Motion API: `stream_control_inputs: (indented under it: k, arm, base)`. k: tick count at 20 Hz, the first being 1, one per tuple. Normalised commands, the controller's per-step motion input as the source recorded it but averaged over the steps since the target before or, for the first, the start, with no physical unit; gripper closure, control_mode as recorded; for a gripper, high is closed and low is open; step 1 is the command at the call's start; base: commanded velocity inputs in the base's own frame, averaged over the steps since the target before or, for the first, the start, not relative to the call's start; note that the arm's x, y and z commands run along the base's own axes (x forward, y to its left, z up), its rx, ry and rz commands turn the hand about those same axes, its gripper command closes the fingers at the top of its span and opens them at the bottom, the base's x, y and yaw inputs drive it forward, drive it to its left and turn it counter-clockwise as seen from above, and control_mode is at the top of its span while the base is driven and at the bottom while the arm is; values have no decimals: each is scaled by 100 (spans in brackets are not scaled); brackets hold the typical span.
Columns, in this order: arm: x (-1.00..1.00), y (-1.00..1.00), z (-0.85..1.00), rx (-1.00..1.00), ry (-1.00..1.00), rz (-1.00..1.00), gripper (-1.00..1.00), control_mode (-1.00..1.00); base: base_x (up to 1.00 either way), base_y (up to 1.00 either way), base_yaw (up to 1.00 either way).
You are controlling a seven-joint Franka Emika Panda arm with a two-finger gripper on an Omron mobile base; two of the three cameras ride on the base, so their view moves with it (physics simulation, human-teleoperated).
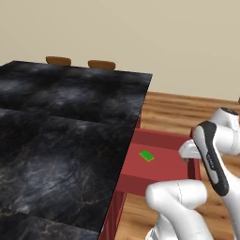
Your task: Restock the sink supplies by placing the sponge and soap dispenser on the counter and next to the sink. Make sure the soap dispenser is upright.
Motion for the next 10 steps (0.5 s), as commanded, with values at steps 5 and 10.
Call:
stream_control_inputs:
  k: [5,10]
  arm:
    - [62,0,-44,-1,5,-5,-100,-100]
    - [46,4,-66,-7,1,-11,-100,-100]
  base:
    - [0,0,0]
    - [0,0,0]
